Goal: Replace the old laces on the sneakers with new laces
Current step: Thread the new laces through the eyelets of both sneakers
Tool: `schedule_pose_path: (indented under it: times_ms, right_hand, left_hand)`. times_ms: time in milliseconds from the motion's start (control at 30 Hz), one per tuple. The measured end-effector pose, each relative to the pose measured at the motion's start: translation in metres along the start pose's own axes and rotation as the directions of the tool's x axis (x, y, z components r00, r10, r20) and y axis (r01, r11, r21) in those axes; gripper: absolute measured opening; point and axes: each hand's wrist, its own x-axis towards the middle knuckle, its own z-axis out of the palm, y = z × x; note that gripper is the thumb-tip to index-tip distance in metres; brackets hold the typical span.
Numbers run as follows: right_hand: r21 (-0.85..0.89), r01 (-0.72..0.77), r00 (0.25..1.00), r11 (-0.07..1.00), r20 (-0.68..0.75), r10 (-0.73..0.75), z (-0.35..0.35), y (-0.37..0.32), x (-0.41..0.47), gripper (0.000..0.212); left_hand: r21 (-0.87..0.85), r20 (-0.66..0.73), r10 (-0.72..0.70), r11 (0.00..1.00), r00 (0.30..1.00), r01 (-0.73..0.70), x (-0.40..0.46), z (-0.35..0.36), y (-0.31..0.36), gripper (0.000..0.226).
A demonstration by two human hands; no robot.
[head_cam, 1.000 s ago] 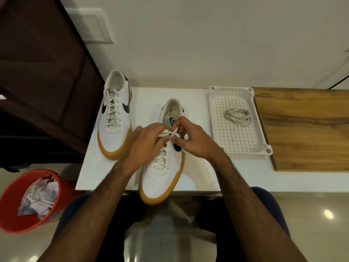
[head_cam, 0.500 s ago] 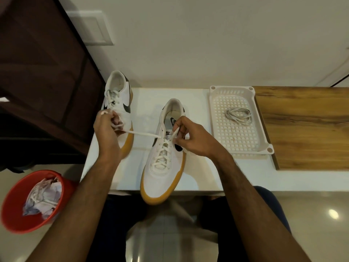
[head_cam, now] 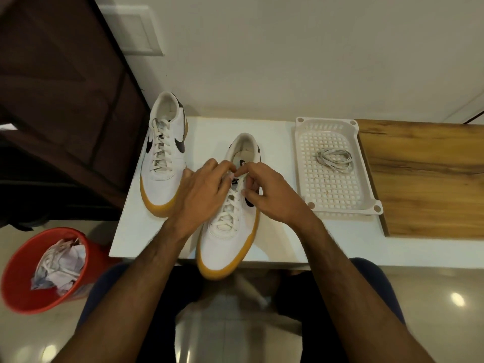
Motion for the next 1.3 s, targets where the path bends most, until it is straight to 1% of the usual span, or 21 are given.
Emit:
schedule_pose_path:
  times_ms: [67,167,267,333,467,533,633,767,833,867,900,933,967,1000,1033,1100,1167,1300]
  right_hand:
    - [-0.009,-0.007,1.000,1.000,0.001,0.007,0.003,0.002,0.001,0.032]
    - [-0.011,-0.023,0.999,1.000,-0.024,0.023,0.007,0.002,0.005,0.034]
    - [-0.037,-0.023,0.997,0.999,-0.073,0.020,0.015,-0.001,0.009,0.030]
    - [-0.109,-0.020,0.993,0.994,-0.114,0.007,0.020,-0.002,0.011,0.028]
    - [-0.268,-0.023,0.980,0.963,-0.196,-0.031,0.028,-0.014,0.013,0.013]
    - [-0.325,-0.044,0.978,0.945,-0.206,-0.025,0.032,-0.020,0.015,0.015]
    - [-0.355,-0.086,0.980,0.931,-0.196,0.015,0.032,-0.022,0.017,0.018]
    - [-0.422,-0.064,0.987,0.904,-0.163,-0.006,0.028,-0.024,0.016,0.016]
    - [-0.356,-0.102,0.978,0.929,-0.207,0.028,0.021,-0.020,0.014,0.014]
    - [-0.270,-0.145,0.971,0.952,-0.224,0.084,0.016,-0.014,0.012,0.014]
    - [-0.170,-0.195,0.965,0.966,-0.211,0.158,0.010,-0.007,0.011,0.015]
    - [-0.087,-0.247,0.960,0.965,-0.159,0.231,0.004,-0.002,0.008,0.016]
    - [-0.032,-0.277,0.956,0.960,-0.108,0.272,0.000,0.002,0.005,0.019]
    - [-0.007,-0.284,0.955,0.959,-0.096,0.282,-0.003,0.004,0.002,0.019]
    - [0.008,-0.269,0.956,0.963,-0.117,0.268,-0.004,0.003,0.001,0.017]
    - [-0.002,-0.187,0.965,0.982,-0.187,0.184,-0.002,-0.002,0.002,0.010]
    - [-0.050,-0.114,0.976,0.992,-0.192,0.103,0.005,-0.009,0.008,0.014]
    - [-0.305,-0.105,0.987,0.947,-0.149,0.062,0.027,-0.017,0.018,0.018]
  left_hand:
    - [-0.136,0.014,-0.029,0.990,0.999,0.030,0.000,0.000,-0.001,0.014]
    - [-0.329,0.014,-0.137,0.935,0.990,0.134,0.002,-0.003,-0.003,0.006]
    - [-0.412,0.035,-0.236,0.882,0.971,0.229,0.003,-0.006,-0.002,0.006]
    - [-0.430,0.046,-0.259,0.866,0.965,0.254,0.002,-0.006,-0.004,0.011]
    - [-0.479,0.075,-0.276,0.833,0.958,0.277,0.000,-0.007,-0.011,0.015]
    - [-0.492,0.085,-0.267,0.826,0.960,0.274,-0.001,-0.007,-0.013,0.015]
    - [-0.482,0.090,-0.251,0.836,0.964,0.263,-0.002,-0.007,-0.013,0.020]
    - [-0.463,0.094,-0.249,0.847,0.964,0.263,-0.001,-0.007,-0.009,0.028]
    - [-0.464,0.087,-0.260,0.844,0.962,0.270,-0.001,-0.008,-0.011,0.028]
    - [-0.470,0.088,-0.271,0.837,0.958,0.280,-0.001,-0.008,-0.012,0.027]
    - [-0.483,0.093,-0.284,0.826,0.954,0.292,-0.001,-0.008,-0.014,0.026]
    - [-0.496,0.104,-0.291,0.814,0.951,0.303,-0.001,-0.008,-0.015,0.024]
    - [-0.501,0.109,-0.291,0.810,0.951,0.305,0.000,-0.008,-0.015,0.022]
    - [-0.491,0.110,-0.285,0.817,0.952,0.302,0.000,-0.007,-0.014,0.020]
    - [-0.479,0.105,-0.276,0.828,0.955,0.292,0.001,-0.006,-0.014,0.020]
    - [-0.474,0.090,-0.264,0.836,0.960,0.275,0.001,-0.005,-0.013,0.020]
    - [-0.490,0.091,-0.268,0.827,0.959,0.277,0.000,-0.005,-0.014,0.020]
    - [-0.497,0.089,-0.263,0.824,0.961,0.271,-0.001,-0.005,-0.013,0.024]
